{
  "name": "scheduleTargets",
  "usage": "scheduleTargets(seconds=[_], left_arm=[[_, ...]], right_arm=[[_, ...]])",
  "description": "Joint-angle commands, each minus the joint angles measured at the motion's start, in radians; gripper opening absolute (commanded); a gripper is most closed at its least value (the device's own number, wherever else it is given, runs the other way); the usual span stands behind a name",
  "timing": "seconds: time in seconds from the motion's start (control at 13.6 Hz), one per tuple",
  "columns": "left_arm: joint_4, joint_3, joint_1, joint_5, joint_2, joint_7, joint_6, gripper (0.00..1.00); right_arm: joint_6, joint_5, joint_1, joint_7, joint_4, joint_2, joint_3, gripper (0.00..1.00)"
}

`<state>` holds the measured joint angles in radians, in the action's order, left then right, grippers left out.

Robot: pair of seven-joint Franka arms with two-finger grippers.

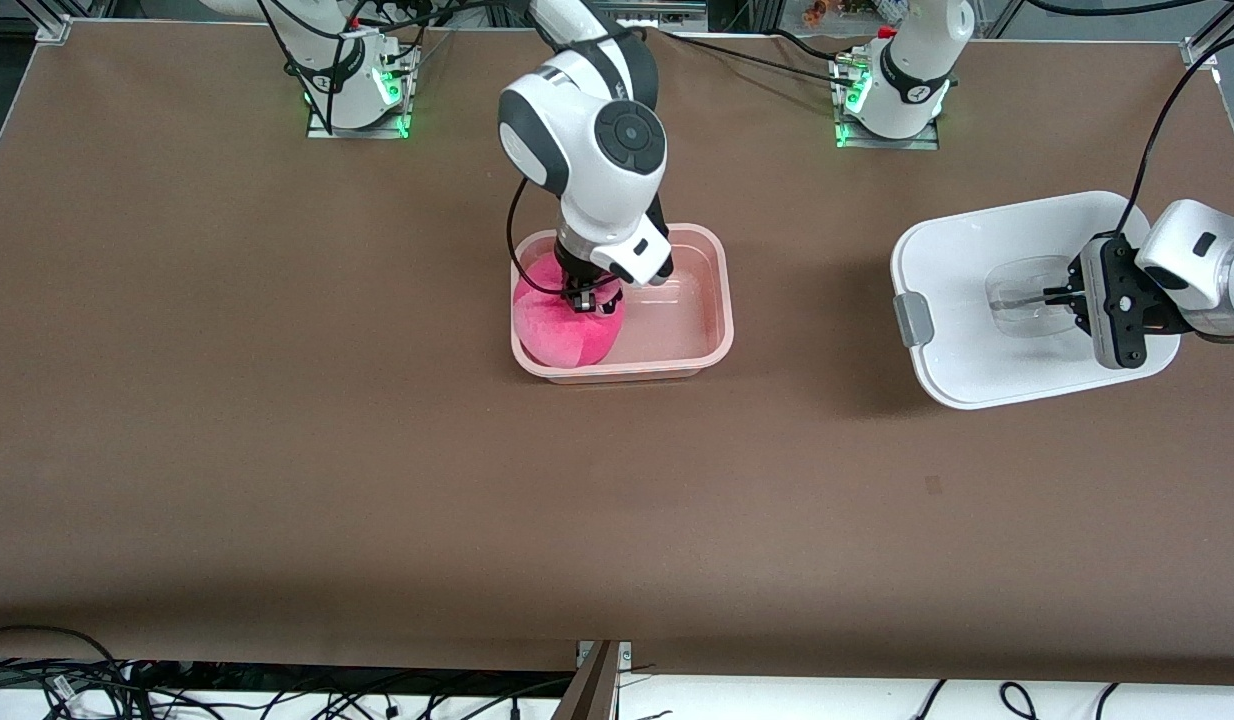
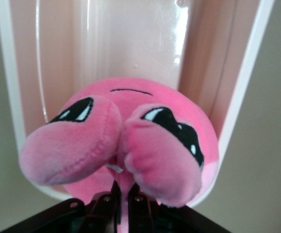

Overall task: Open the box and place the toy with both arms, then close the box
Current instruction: 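Carry the pink plush over the open box with the right gripper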

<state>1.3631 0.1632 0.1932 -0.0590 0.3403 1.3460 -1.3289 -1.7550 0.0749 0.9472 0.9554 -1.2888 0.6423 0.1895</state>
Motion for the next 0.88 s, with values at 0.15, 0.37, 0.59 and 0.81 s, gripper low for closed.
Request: scheduleTargets(seconds=[0.15,0.37,0.59,0.81], left_arm=[[-0.024,0.009,0.003,0.013,0.006,0.018,0.025,0.0],[-0.022,0.009,0.003,0.013,0.005,0.018,0.025,0.0],[-0.022,0.009,0.003,0.013,0.005,0.018,0.025,0.0],[-0.022,0.009,0.003,0.013,0.005,0.022,0.027,0.0]], right_arm=[[-0.165,0.051,0.027,-0.12,0.016,0.152,0.008,1.0],[-0.361,0.046,0.057,-0.329,0.028,0.21,0.008,1.0],[-0.408,-0.03,0.054,-0.368,0.039,0.194,0.01,1.0],[-0.331,-0.047,0.05,-0.366,0.046,0.137,0.019,1.0]])
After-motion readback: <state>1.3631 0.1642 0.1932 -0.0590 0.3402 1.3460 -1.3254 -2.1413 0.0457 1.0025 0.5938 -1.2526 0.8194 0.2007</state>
